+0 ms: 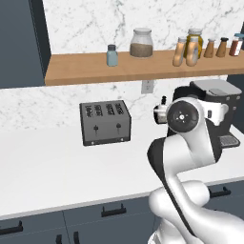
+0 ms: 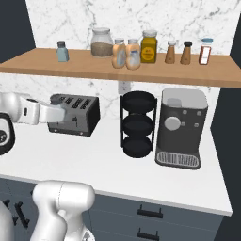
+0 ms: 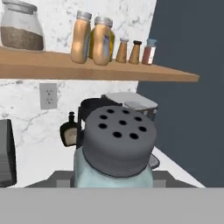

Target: Put the shaker and condiment bottle from the counter next to their counterparts in the cabinet.

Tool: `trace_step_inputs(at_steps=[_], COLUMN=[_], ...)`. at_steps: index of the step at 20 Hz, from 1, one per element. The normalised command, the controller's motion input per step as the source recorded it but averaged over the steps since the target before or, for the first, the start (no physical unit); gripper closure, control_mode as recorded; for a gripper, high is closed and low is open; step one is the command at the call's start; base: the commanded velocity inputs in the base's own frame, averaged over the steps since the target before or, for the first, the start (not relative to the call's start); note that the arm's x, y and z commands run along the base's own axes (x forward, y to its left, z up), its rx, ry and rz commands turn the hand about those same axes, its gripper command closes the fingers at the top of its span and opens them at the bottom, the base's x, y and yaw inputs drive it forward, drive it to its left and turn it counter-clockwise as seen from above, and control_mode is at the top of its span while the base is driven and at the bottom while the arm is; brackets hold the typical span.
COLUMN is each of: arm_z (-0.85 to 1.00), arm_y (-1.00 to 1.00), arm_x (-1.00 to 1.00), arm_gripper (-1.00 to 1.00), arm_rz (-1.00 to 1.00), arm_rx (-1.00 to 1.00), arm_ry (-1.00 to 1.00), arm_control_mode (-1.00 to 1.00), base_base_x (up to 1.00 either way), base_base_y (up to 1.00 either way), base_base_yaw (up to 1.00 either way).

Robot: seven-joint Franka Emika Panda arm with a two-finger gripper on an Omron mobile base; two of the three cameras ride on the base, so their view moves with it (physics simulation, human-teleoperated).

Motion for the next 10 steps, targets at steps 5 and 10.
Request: trace_step_inputs(at_steps=[5,10], arm_z=[0.94,0.45], arm_y=[0.82,0.77], arm_x=[0.00,0.59], arm_gripper=[1.00,1.00], arm_rz=[0.18,0.02], arm_rx=[0.00,0.00], arm_ry=[-0.01,-0.09], arm_control_mode=[-1.00,-1.00], base_base_x=[0.00,0.00], base_base_y=[0.00,0.00], base_base_yaw=[0.00,0.00])
